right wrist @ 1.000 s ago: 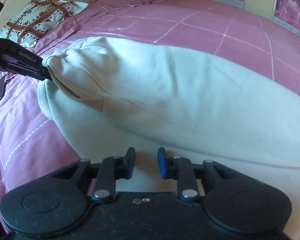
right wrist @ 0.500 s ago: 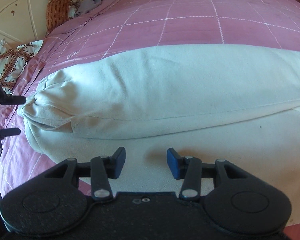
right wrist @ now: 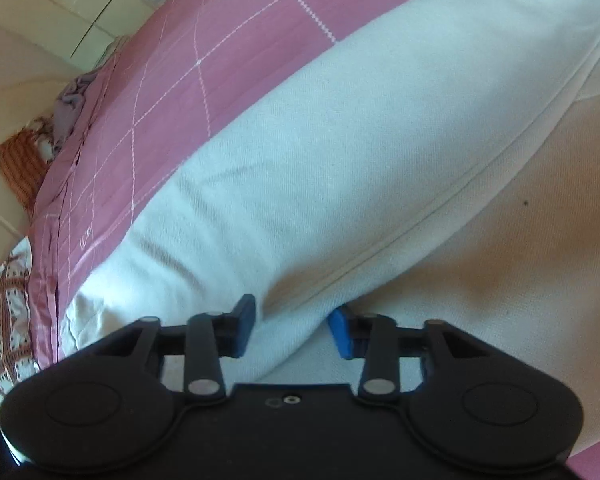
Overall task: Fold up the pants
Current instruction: 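Lift the waistband with both grippers and fold one leg over the other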
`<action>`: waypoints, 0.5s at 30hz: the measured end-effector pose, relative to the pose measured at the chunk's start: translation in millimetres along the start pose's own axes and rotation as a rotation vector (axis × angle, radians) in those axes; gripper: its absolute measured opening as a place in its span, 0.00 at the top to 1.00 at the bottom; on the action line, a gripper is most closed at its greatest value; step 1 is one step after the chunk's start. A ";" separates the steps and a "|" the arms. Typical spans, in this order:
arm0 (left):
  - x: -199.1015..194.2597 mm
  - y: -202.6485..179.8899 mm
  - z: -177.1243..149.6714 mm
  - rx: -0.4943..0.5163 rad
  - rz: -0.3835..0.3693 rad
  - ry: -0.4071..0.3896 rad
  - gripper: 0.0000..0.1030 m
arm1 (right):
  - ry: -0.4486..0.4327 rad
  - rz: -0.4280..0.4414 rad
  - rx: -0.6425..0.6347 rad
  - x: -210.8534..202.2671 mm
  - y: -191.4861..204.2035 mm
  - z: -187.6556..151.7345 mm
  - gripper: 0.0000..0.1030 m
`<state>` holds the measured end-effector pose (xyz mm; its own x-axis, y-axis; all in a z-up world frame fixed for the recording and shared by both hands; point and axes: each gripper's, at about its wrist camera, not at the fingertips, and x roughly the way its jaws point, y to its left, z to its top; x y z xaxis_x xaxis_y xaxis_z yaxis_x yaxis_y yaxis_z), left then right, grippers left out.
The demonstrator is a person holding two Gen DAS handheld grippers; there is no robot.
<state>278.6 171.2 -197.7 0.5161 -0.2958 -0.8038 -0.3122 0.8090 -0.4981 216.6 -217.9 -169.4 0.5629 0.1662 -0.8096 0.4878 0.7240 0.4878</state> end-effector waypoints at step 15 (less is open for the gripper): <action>-7.1 46.7 3.8 0.091 0.044 -0.013 0.87 | 0.027 -0.022 -0.380 -7.3 30.8 -85.4 0.90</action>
<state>263.4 213.1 -214.1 0.5140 -0.2527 -0.8197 -0.2610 0.8642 -0.4301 170.5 -139.7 -176.3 0.5349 0.1613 -0.8294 0.2151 0.9233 0.3183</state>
